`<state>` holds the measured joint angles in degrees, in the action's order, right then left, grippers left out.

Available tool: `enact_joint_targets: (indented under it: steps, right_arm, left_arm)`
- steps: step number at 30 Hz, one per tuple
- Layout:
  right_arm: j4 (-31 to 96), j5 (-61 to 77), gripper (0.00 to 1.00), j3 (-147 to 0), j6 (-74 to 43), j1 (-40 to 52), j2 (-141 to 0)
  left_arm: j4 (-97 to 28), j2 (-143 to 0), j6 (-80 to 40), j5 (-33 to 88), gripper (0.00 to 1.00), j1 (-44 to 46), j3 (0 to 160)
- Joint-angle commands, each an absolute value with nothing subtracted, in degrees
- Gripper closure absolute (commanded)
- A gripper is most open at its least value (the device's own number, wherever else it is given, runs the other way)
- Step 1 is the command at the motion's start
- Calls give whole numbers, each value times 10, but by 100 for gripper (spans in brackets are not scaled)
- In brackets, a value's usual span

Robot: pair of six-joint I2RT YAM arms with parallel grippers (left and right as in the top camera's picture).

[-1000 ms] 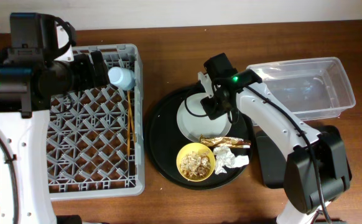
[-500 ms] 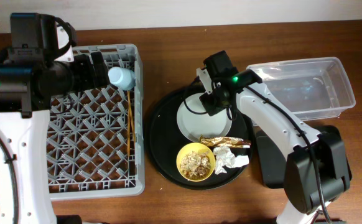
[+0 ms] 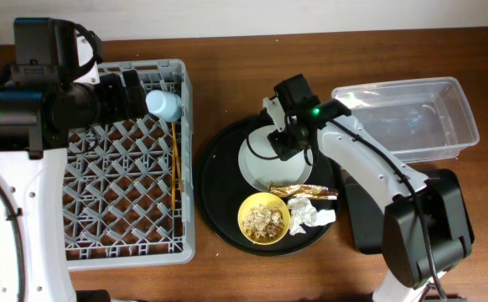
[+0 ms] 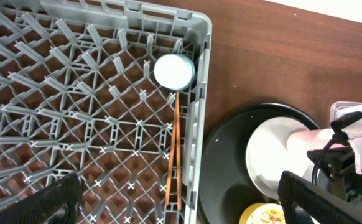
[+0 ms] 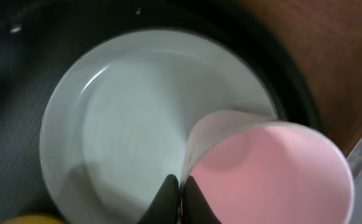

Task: Sort waste into correct bins and load items into the dishwasher rack
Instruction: 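Lower the right gripper onto the plate and grasp the pink cup, then lift the pink cup and hand it to the left gripper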

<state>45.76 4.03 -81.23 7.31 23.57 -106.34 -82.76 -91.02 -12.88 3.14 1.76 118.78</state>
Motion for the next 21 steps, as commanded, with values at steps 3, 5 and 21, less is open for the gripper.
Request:
enact_joint_targets:
  steps: [3,5,21]
  right_arm:
    - [569,161,96,-977,72,239,-1029]
    - [635,230,96,-1077,72,229,-1011]
    - [758,881,96,-1274,76,51,-998]
  left_arm:
    - [-819,-912,-97,136,1,17,1189]
    - [-814,-912,-41,238,1,17,1189]
    - [-741,-912,168,698,1,18,1189]
